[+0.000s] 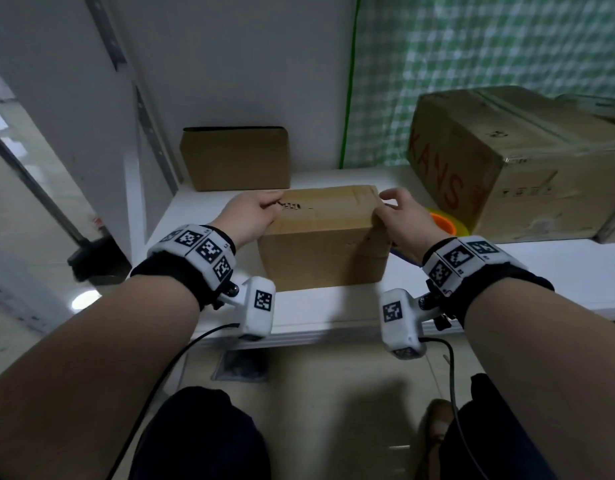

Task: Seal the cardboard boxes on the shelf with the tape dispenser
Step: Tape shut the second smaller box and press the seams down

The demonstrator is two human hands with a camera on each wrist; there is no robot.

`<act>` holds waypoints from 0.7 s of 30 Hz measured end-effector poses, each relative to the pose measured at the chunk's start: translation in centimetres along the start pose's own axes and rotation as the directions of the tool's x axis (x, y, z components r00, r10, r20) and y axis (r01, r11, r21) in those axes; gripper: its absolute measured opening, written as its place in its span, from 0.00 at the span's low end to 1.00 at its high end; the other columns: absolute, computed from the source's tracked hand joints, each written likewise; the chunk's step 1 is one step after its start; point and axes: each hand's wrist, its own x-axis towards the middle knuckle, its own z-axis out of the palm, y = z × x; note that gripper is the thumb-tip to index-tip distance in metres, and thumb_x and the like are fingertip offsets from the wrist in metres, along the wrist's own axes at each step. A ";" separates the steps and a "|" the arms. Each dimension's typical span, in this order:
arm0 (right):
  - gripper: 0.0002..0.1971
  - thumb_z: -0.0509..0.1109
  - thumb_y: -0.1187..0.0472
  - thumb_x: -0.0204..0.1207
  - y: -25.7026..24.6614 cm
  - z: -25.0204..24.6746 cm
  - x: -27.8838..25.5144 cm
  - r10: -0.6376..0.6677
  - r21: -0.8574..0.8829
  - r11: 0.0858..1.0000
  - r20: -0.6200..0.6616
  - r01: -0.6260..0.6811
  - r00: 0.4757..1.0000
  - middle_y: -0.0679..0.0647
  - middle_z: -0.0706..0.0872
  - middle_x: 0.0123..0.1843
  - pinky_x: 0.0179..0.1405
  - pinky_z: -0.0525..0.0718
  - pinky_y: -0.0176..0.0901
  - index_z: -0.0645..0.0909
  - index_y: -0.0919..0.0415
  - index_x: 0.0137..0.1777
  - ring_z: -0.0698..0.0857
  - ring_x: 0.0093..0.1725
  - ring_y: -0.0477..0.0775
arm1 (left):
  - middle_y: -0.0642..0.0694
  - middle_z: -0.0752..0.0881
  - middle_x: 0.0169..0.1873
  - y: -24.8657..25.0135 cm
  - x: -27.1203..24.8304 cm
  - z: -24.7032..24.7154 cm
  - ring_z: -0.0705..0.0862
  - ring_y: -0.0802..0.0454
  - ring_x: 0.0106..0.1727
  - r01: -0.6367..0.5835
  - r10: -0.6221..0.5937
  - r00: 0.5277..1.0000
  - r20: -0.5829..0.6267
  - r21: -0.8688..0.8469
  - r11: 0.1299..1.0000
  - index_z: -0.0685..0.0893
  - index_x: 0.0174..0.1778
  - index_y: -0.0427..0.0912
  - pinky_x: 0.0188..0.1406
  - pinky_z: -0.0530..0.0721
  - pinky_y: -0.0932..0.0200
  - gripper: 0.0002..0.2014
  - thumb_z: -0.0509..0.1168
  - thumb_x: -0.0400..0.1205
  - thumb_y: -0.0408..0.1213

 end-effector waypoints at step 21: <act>0.26 0.54 0.51 0.86 0.6 -0.9 -0.8 0.050 -0.022 0.999 0.092 -0.048 0.995 0.55 0.65 0.81 0.55 0.72 0.40 0.55 0.42 0.83 0.72 0.71 0.56 | 0.48 0.65 0.80 0.0 -1.2 1.9 0.64 0.47 0.79 0.117 -0.028 0.979 0.203 -0.445 0.888 0.62 0.81 0.52 0.80 0.60 0.47 0.24 0.54 0.87 0.36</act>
